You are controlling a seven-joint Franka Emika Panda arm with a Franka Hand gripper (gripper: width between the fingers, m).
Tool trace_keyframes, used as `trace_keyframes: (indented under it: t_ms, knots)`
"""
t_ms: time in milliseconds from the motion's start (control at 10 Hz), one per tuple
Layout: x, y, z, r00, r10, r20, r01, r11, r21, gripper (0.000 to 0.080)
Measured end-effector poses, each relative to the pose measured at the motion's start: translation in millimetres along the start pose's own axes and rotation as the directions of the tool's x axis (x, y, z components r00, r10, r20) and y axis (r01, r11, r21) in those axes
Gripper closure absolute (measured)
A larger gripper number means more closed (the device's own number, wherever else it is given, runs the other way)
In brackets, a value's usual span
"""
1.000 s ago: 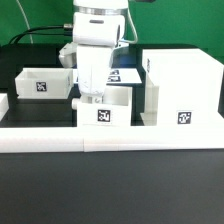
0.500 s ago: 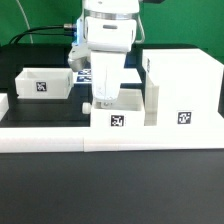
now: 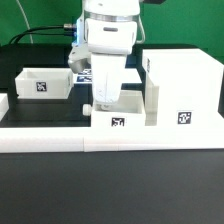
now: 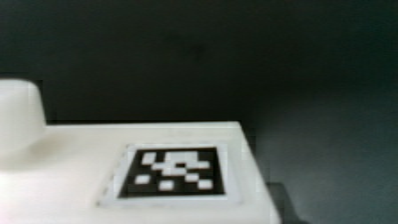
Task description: Assemble drawer
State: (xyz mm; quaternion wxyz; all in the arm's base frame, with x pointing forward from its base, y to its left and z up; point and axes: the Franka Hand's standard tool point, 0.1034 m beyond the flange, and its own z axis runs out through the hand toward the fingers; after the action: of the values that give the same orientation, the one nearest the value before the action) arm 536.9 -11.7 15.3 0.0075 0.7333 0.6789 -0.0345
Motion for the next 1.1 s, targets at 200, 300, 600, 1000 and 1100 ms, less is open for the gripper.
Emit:
trace_keyframes:
  t_ms: [200, 300, 600, 1000, 1100]
  knots:
    - [1.6, 5.1, -3.3, 1.0, -0.002, -0.001, 0.002, 1.0, -0.002, 0.0757]
    - [2.5, 6.7, -5.2, 1.0, -0.004, 0.001, 0.004, 1.0, 0.007, 0.0757]
    - [1.0, 6.0, -4.5, 1.0, 0.0, 0.001, 0.0, 1.0, 0.007, 0.0757]
    - [0.5, 3.8, -2.7, 0.999, -0.053, 0.008, 0.052, 0.999, 0.007, 0.0757]
    - [0.5, 4.5, -3.2, 0.998, -0.054, 0.009, 0.054, 0.999, 0.006, 0.0757]
